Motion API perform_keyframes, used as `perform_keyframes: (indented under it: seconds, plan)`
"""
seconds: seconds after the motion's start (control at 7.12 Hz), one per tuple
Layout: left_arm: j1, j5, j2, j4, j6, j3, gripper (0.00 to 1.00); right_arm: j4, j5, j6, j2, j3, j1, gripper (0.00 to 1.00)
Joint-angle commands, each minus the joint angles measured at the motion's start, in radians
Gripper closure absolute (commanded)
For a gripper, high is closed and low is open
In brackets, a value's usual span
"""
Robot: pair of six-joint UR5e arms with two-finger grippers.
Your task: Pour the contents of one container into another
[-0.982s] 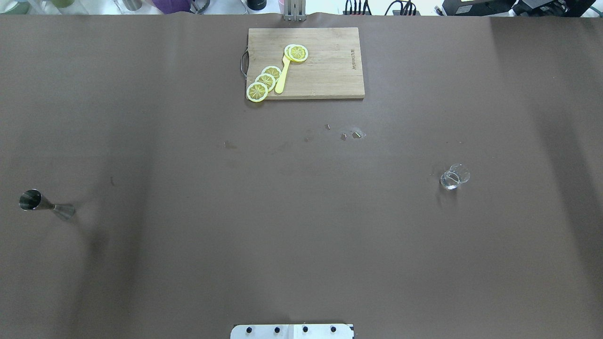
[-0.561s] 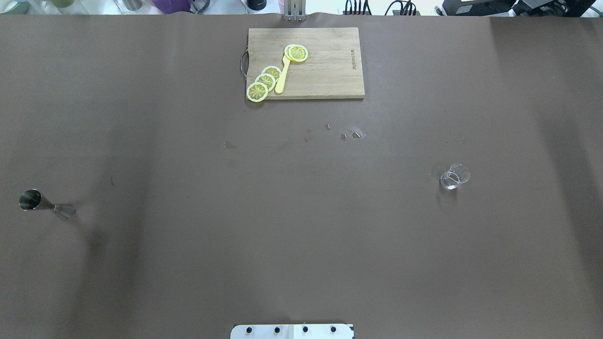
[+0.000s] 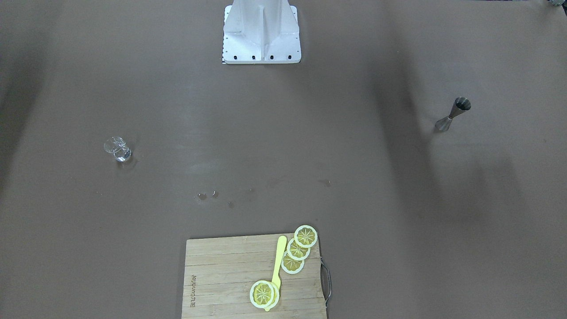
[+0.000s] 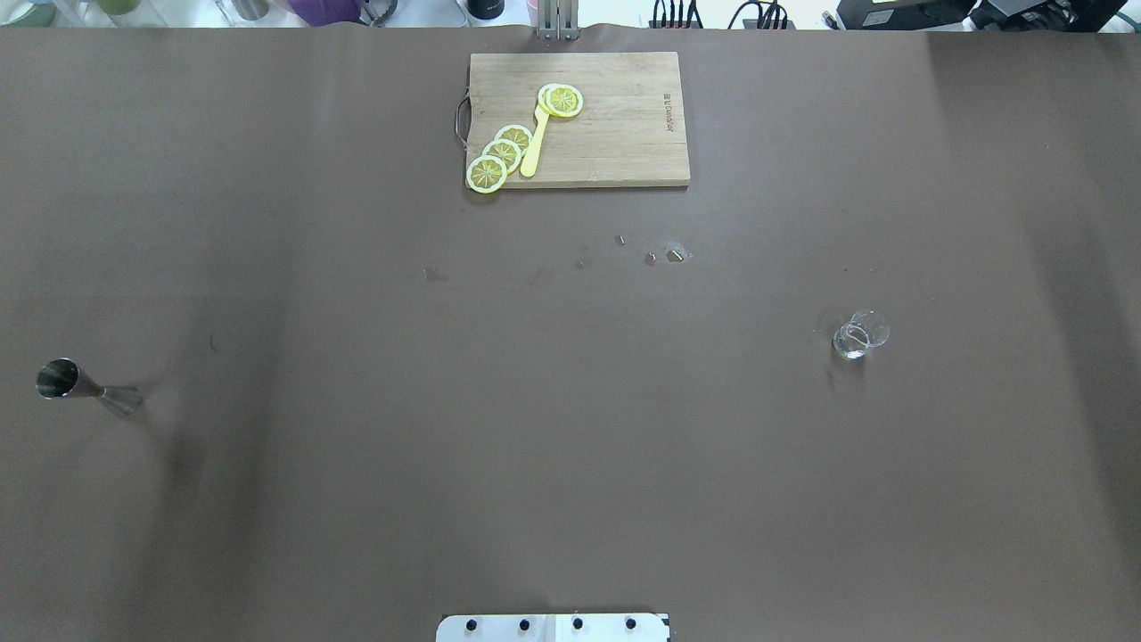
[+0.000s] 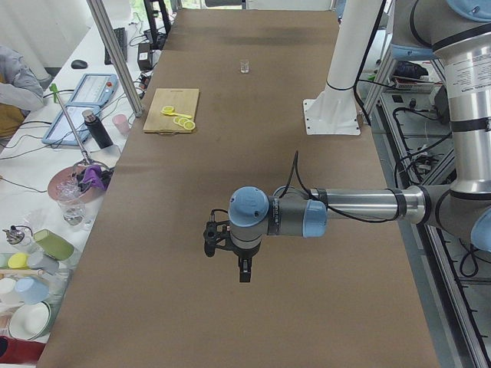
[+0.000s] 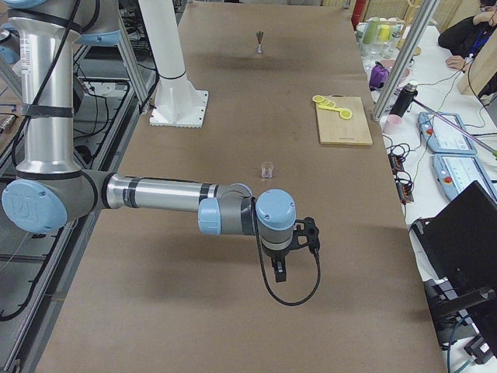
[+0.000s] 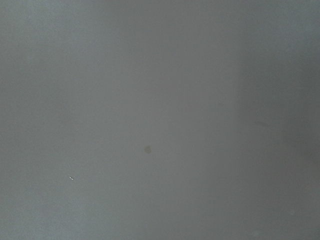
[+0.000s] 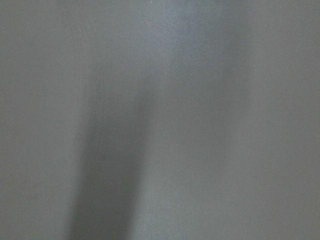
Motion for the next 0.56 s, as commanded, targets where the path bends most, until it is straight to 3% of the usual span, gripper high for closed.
perform_keyframes:
  seconds: [0.0, 0.42]
  plan:
    - [0.0, 0.0, 0.0, 0.0, 0.0, 0.001, 0.01, -0.004, -0.002, 0.038, 0.027, -0.006, -0.001, 0.0]
    - [0.0, 0.0, 0.0, 0.0, 0.0, 0.001, 0.01, 0.013, -0.039, 0.024, 0.05, -0.02, -0.016, 0.0]
